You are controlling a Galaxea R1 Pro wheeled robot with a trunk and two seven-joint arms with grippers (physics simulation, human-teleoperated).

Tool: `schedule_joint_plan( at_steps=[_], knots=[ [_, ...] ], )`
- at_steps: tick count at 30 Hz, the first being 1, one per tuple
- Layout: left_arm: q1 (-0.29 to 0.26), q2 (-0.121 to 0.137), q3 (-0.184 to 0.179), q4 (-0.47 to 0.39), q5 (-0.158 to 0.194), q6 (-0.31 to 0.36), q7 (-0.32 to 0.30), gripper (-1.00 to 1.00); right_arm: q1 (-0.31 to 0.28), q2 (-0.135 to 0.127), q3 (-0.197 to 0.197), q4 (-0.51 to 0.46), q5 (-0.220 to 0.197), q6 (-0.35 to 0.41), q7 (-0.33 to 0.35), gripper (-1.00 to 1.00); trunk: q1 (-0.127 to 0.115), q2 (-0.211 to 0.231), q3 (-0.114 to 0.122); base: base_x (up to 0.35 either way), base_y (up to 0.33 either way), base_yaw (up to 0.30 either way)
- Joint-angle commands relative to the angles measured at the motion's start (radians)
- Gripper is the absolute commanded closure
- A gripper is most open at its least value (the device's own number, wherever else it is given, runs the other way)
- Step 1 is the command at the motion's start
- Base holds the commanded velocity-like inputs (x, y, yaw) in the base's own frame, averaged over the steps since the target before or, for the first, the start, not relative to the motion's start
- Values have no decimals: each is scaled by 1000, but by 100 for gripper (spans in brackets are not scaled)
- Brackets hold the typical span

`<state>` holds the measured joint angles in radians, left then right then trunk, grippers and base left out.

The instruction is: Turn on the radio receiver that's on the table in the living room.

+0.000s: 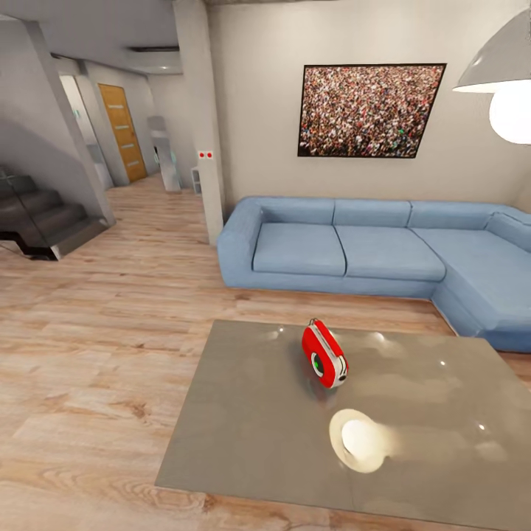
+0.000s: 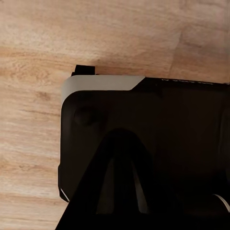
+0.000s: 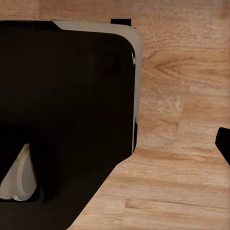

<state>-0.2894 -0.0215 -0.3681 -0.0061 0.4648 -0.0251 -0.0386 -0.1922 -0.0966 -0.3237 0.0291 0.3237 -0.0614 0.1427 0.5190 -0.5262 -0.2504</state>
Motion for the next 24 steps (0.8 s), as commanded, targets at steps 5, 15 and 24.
schedule_joint_plan(
  at_steps=[5, 15, 24],
  knots=[
    [0, 0, 0, 0, 0, 0, 0, 100, 0, 0, 0, 0, 0, 0, 0, -100, 0, 0, 8, 0, 0, 0],
    [1, 0, 0, 0, 0, 0, 0, 100, 0, 0, 0, 0, 0, 0, 0, -100, 0, 0, 23, 0, 0, 0],
    [1, 0, 0, 0, 0, 0, 0, 100, 0, 1, 0, 0, 0, 5, 0, -100, 0, 0, 31, 0, 0, 0]
  ],
)
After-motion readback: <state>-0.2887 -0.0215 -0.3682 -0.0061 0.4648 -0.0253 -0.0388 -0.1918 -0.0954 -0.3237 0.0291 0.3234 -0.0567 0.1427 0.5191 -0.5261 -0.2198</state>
